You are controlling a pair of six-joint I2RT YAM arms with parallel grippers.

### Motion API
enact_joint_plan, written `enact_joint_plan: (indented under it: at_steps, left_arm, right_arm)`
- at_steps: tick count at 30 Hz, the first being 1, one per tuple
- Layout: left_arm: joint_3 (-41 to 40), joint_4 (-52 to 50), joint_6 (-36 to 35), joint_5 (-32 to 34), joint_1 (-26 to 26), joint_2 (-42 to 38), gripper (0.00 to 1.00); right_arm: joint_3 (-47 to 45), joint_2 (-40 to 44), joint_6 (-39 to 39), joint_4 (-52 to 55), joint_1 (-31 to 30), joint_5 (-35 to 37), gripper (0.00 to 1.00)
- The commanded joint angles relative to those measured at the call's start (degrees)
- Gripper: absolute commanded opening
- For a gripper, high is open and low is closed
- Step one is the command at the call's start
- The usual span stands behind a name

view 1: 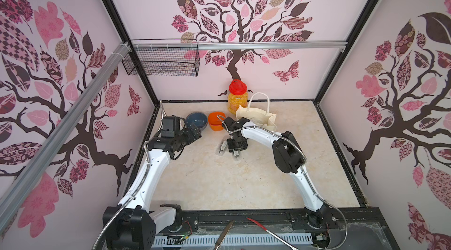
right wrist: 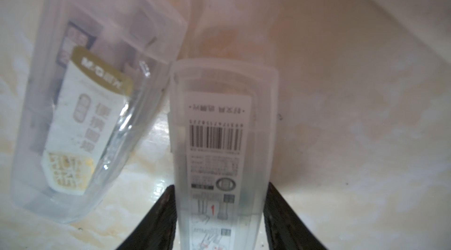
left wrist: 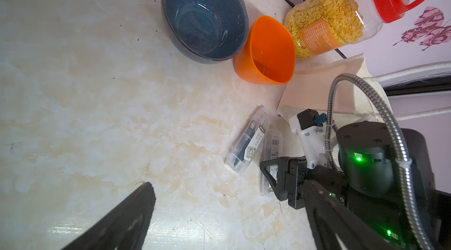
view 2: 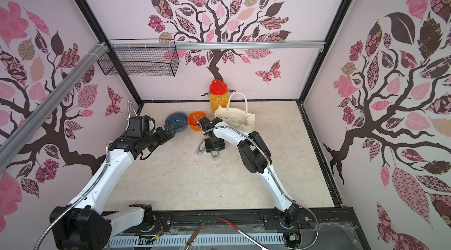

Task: Put the compass set into the canvas bag
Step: Pick up the compass set at the center of the board.

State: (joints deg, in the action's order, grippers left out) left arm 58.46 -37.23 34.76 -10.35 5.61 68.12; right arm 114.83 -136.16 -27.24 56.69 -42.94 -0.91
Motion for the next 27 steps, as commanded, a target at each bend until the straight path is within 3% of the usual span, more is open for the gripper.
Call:
enact_joint_plan:
  at_steps: [1, 5, 11, 18, 27]
  left_arm:
    - [-1.68, 0.98, 0.43, -0.55, -0.16, 0.55, 0.98]
    - [-1.28, 0.76, 0.40, -0.59, -0.23, 0.55, 0.98]
    - [-1.41, 0.67, 1.04, -0.55, -0.24, 0.28, 0.98]
    - [-1.50, 1.00, 1.63, -0.88, -0.24, 0.05, 0.98]
    - [-1.12, 1.25, 1.63, -1.67, -0.20, 0.26, 0.98]
  right_arm:
    - [0.55, -3.58, 0.09, 1.49, -0.20, -0.72, 0.52]
    - [0.35, -3.12, 0.51, 1.56, -0.23, -1.12, 0.45]
    - [-2.24, 1.49, 2.37, 0.22, -1.32, 0.37, 0.44]
    - [-11.80, 14.66, 7.58, -5.06, -3.70, 4.11, 0.44]
    - [-23.98, 34.04, 15.72, -10.32, -3.85, -1.89, 0.44]
